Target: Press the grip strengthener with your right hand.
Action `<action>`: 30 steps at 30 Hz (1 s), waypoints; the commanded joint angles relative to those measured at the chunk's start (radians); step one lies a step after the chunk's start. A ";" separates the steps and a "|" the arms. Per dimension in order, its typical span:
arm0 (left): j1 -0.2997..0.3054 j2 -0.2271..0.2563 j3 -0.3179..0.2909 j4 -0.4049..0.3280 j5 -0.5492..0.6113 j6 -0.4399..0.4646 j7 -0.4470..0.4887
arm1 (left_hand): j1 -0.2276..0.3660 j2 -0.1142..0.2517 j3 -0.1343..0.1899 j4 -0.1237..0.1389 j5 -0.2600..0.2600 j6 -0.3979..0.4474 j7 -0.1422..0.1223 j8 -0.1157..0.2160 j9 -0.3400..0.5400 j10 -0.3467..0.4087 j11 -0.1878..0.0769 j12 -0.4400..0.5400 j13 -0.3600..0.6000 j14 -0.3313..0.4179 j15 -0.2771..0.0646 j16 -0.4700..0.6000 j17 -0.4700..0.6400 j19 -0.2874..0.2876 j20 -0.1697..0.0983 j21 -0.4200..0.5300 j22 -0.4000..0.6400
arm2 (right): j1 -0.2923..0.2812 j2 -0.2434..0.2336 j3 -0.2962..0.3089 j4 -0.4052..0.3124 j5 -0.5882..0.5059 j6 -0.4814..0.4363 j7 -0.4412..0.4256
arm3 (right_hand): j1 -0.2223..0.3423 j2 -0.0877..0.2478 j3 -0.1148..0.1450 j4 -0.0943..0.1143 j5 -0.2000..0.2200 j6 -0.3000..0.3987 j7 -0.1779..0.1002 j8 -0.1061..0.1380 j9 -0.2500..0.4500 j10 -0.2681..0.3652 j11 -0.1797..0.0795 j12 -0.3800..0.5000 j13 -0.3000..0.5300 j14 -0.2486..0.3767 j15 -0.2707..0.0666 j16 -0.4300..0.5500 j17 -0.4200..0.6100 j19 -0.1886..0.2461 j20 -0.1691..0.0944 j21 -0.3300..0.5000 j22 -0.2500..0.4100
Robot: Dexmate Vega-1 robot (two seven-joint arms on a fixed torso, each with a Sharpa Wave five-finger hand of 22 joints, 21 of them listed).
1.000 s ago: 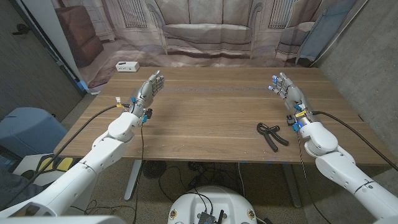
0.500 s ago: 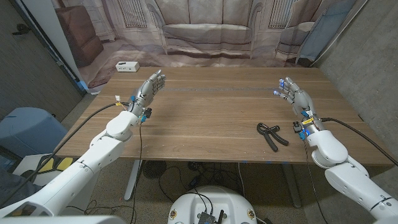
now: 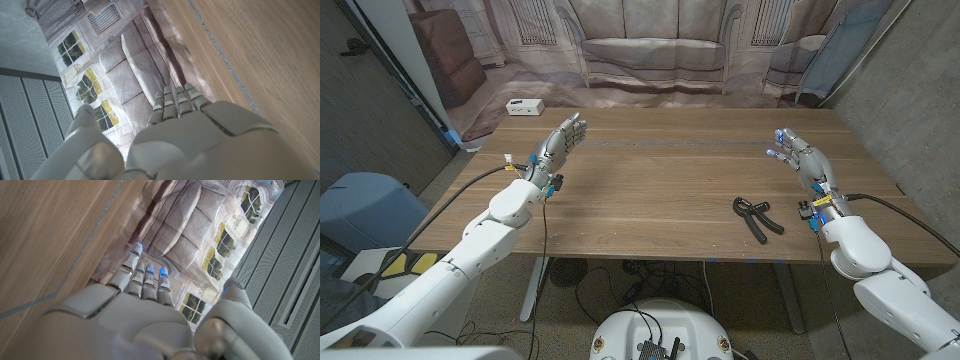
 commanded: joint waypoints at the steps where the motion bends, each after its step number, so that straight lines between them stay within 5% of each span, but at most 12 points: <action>1: -0.001 0.002 0.003 0.002 0.000 0.003 -0.006 | 0.012 0.003 0.001 -0.005 -0.003 0.016 0.003 0.005 0.005 0.015 0.001 0.005 0.002 0.013 -0.002 -0.002 0.004 -0.006 -0.001 -0.006 0.005 | -0.058 0.023 0.046 -0.055 -0.081 -0.043 -0.049 | 0.008 -0.005 -0.004 0.002 -0.004 0.023 -0.010 0.008 0.004 0.026 -0.008 0.011 0.003 0.015 -0.006 0.005 0.005 -0.022 0.009 -0.013 0.005; 13: -0.005 -0.001 0.009 0.000 0.009 0.008 0.000 | 0.015 0.005 0.002 -0.006 -0.003 0.026 0.003 0.004 0.005 0.022 0.000 0.004 0.002 0.025 -0.003 -0.001 0.004 -0.006 -0.001 -0.009 0.005 | -0.134 0.019 0.113 -0.096 -0.138 -0.071 -0.032 | 0.028 0.003 0.004 -0.002 -0.001 0.020 -0.019 0.003 0.005 0.005 -0.008 -0.003 0.005 -0.018 -0.005 -0.015 0.003 -0.028 -0.005 -0.017 0.005; 30: 0.016 0.008 -0.003 -0.031 0.015 0.026 0.031 | 0.019 0.008 0.004 -0.008 -0.004 0.032 0.003 0.001 0.006 0.028 -0.001 0.003 0.002 0.032 -0.004 -0.003 0.004 -0.004 -0.002 -0.011 0.005 | -0.221 0.074 0.182 -0.139 -0.185 -0.066 -0.007 | 0.050 0.008 0.012 -0.007 0.000 0.023 -0.013 0.002 0.005 0.008 -0.008 -0.005 0.005 -0.012 -0.008 -0.018 0.001 -0.004 -0.009 -0.011 0.004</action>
